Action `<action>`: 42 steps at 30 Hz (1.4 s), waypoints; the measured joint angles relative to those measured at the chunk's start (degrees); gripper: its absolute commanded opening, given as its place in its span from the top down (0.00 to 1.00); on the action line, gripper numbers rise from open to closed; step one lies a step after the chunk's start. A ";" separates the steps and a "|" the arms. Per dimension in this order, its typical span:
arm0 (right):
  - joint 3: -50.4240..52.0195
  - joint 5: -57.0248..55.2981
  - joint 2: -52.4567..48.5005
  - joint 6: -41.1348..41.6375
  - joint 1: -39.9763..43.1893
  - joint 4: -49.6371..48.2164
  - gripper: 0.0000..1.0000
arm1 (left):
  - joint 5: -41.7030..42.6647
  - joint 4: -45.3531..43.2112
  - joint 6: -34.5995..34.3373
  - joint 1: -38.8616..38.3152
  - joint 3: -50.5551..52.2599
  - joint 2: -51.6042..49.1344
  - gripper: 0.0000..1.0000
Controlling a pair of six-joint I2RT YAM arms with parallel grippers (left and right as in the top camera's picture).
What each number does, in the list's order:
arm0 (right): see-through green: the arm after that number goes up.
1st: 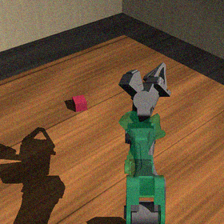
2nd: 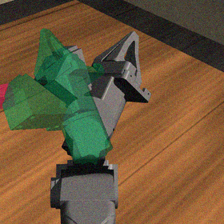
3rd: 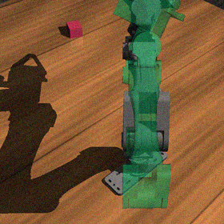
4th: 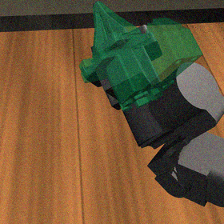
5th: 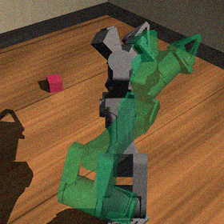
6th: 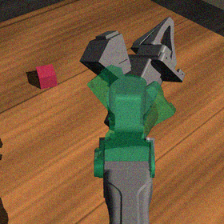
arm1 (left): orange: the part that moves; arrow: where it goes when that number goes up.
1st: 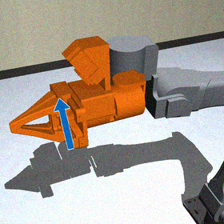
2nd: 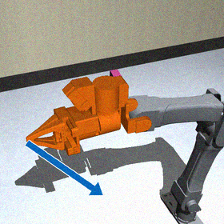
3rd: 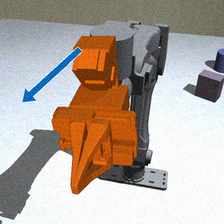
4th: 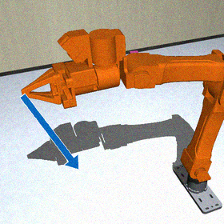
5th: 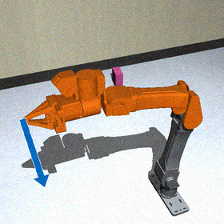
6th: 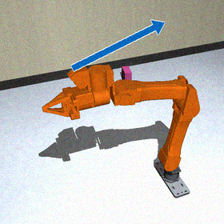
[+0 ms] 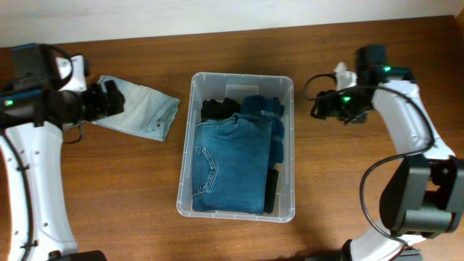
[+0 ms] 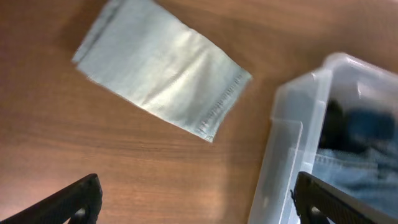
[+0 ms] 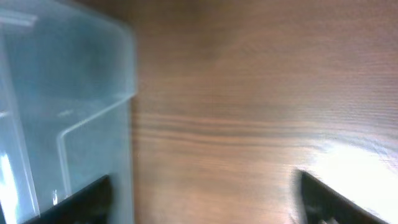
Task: Pack container
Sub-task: 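Grasp the light-blue jeans with the left gripper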
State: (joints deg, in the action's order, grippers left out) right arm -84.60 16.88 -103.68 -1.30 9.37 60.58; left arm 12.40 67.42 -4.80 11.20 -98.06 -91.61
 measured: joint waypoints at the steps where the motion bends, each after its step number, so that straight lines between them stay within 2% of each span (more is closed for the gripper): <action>1: -1.01 -0.02 0.00 0.00 1.77 1.57 0.02 | 0.13 -0.52 -1.31 0.96 0.35 0.00 0.01; 4: -1.77 0.13 0.00 0.02 5.29 2.99 0.01 | 1.46 -4.52 -8.15 5.03 4.70 0.00 0.01; 6: -1.77 0.15 0.00 0.04 5.95 3.50 0.02 | 3.45 -10.88 -15.10 6.75 11.63 -0.22 0.01; 9: -1.77 0.52 0.00 0.02 5.70 3.87 0.02 | 6.29 -20.00 -22.08 7.08 20.17 -1.97 0.01; 12: -1.77 0.59 0.00 0.02 5.55 4.37 0.02 | 8.41 -24.65 -29.03 6.99 26.64 -6.47 0.01; 16: -1.77 0.59 0.00 0.00 5.55 4.61 0.02 | 9.77 -29.77 -32.46 6.99 27.63 -11.67 0.01; 21: -1.77 0.57 0.00 0.00 5.55 4.85 0.02 | 13.49 -36.48 -34.05 6.97 27.67 -17.70 0.01; 25: -1.77 0.52 0.00 0.04 5.55 5.22 0.02 | 15.34 -38.07 -35.39 6.99 27.56 -21.11 0.01; 28: -1.77 0.55 0.00 0.02 5.55 5.60 0.02 | 17.46 -43.65 -36.00 7.04 27.08 -22.69 0.02; 29: -1.77 0.55 0.00 0.02 5.55 5.79 0.02 | 17.92 -45.11 -36.22 7.04 26.93 -23.12 0.10; 30: -1.77 0.55 0.00 0.00 5.55 6.12 0.02 | 18.45 -47.19 -36.33 7.04 26.88 -23.61 0.27; 31: -1.77 0.55 0.00 0.02 5.55 6.32 0.02 | 18.97 -48.30 -36.52 7.04 26.86 -24.15 0.67; 32: -1.77 0.52 0.00 0.02 5.55 6.47 0.01 | 19.17 -48.68 -36.59 7.04 26.84 -24.30 0.89; 33: -1.77 0.55 0.00 0.02 5.55 6.75 0.01 | 18.69 -49.31 -36.83 7.06 26.95 -24.83 0.99; 42: -1.77 0.55 0.00 -0.02 5.55 6.91 0.02 | 19.08 -51.28 -36.72 7.21 27.08 -26.18 1.00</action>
State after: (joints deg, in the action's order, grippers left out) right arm -86.37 17.43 -103.68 -1.32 14.92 67.48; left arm 31.48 16.14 -41.52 18.41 -70.98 -117.80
